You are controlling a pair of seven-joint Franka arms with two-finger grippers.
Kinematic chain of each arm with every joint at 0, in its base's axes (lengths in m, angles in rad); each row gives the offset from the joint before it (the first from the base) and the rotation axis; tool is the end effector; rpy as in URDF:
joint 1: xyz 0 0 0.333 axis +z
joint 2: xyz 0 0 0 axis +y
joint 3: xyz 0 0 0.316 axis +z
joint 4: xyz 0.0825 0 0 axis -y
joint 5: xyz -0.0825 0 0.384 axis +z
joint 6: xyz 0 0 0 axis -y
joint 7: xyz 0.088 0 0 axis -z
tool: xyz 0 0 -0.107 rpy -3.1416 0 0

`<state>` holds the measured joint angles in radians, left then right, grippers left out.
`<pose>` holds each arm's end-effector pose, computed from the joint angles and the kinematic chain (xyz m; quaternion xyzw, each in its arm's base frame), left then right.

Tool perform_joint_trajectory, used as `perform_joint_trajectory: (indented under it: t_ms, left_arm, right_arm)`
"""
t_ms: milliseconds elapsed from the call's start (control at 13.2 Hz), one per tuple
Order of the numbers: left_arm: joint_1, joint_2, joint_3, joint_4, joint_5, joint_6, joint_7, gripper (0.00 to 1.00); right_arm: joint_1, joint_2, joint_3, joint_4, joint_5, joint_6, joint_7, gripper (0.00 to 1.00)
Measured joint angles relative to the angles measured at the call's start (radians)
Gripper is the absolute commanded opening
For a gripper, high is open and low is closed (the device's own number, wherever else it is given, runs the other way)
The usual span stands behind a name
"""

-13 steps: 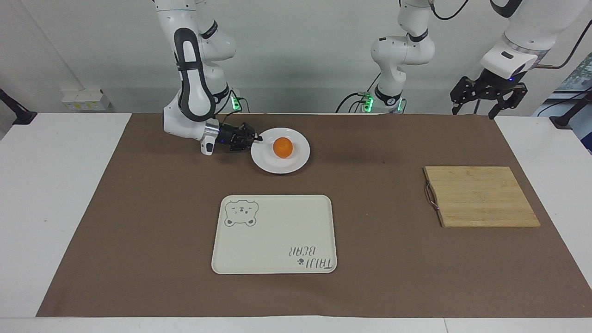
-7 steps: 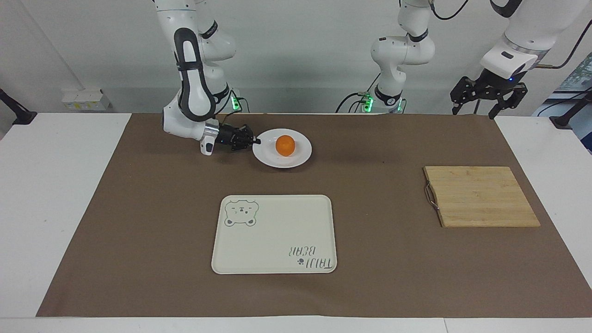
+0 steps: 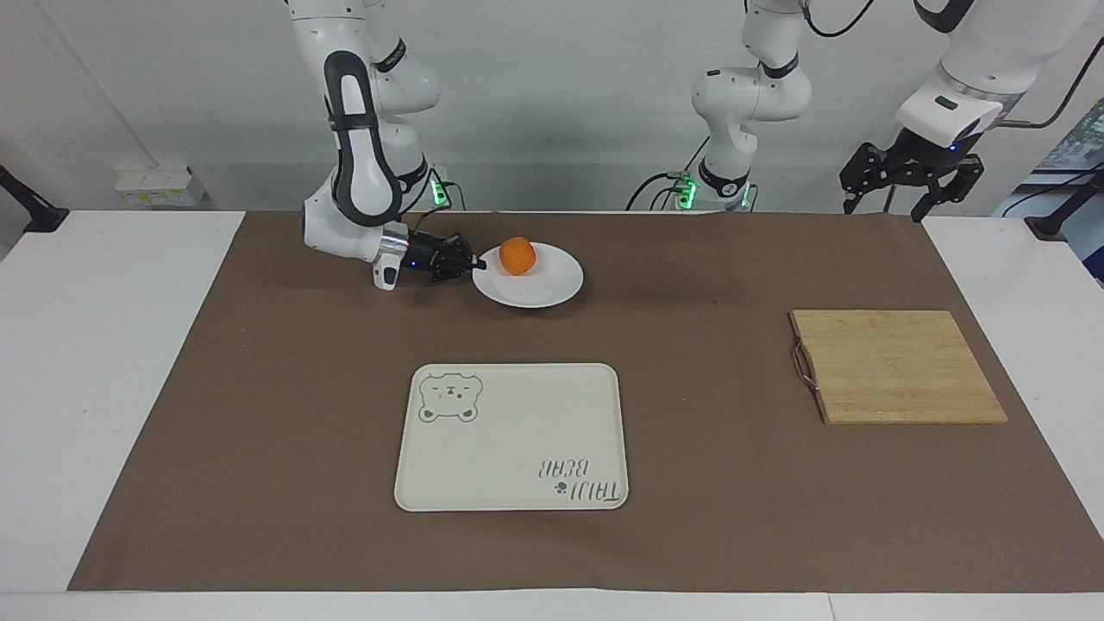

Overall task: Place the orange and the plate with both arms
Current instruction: 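Grip the plate rim with the right gripper while the left gripper withdraws, then lift and slide the plate with the right gripper onto the tray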

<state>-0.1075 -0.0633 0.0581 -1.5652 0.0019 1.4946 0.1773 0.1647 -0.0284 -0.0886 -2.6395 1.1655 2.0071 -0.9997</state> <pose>0.5264 -0.0247 0.6546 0.9936 -0.1131 -0.0036 0.0011 0.3765 0.0841 0.2421 -0.8738 -0.0903 0.0410 0.4761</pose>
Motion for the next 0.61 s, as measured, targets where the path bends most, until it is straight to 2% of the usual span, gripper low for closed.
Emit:
perform_joint_trajectory:
  t_ms: [606]
  left_arm:
    - [0.0,0.0,0.0,0.0,0.0,0.0,0.0,1.0]
  right_arm:
    - [-0.002,0.022,0.0,0.073,0.001,-0.098,0.202,0.0]
